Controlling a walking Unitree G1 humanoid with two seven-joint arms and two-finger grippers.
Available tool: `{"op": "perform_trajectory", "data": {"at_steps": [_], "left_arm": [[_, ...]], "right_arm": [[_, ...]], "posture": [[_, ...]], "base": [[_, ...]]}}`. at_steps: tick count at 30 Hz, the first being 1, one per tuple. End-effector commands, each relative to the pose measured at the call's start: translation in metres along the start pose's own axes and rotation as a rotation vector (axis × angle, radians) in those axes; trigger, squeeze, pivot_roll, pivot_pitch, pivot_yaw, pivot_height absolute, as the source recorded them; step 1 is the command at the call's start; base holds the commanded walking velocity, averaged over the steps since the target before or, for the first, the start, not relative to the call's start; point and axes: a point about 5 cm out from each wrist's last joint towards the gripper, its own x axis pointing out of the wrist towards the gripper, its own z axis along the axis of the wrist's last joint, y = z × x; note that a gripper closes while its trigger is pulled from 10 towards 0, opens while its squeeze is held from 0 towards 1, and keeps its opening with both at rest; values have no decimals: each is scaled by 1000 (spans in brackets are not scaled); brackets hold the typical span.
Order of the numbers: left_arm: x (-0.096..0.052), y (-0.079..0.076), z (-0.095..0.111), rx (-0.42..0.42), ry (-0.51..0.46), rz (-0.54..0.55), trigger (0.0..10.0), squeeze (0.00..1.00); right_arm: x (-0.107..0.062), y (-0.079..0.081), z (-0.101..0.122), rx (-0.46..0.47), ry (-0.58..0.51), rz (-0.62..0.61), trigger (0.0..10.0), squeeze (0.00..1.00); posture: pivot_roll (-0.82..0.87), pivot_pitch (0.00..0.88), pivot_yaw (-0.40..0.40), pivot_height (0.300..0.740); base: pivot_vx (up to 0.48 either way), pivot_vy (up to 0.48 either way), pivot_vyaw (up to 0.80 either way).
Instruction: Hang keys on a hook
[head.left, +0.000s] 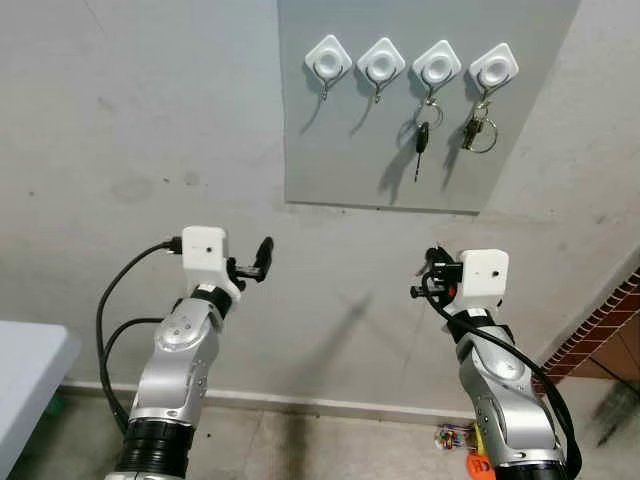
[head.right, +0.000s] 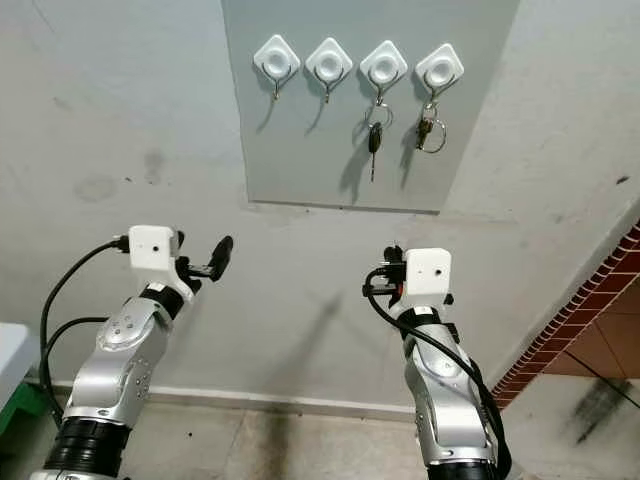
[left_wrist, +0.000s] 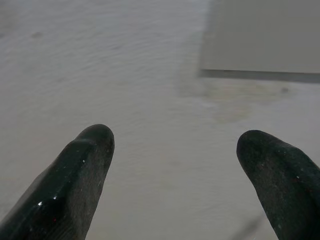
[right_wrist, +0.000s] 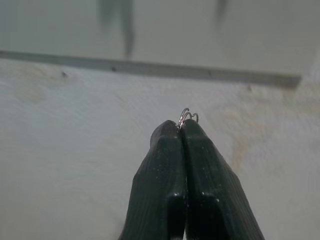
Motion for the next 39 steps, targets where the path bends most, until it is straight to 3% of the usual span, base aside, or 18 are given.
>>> {"op": "perform_trajectory", "data": {"at_steps": [1, 5, 10, 18, 29, 39], "left_arm": [[5, -8, 22, 133, -76, -87, 10000, 0], [7, -19, 28, 183, -100, -155, 10000, 0], [8, -37, 47, 163, -157, -243, 10000, 0], [4, -52, 63, 136, -211, -306, 10000, 0], [1, -57, 78, 169, -248, -342, 10000, 0], [2, -59, 89, 145, -263, -354, 10000, 0]], "right_arm": [[10, 9, 26, 10, -97, 114, 10000, 0], [16, 15, 42, 26, -150, 168, 10000, 0], [22, 26, 67, 60, -238, 260, 10000, 0], [28, 32, 94, 100, -328, 319, 10000, 0], [26, 38, 122, 116, -420, 423, 10000, 0], [24, 42, 142, 175, -478, 491, 10000, 0]], "posture": [[-53, 77, 34, 740], [-51, 79, 35, 740], [-45, 79, 32, 740], [-41, 79, 29, 740], [-35, 95, 29, 740], [-31, 105, 30, 740]], "base": [[0, 0, 0], [0, 0, 0], [0, 0, 0], [0, 0, 0], [0, 0, 0], [0, 0, 0]]}}
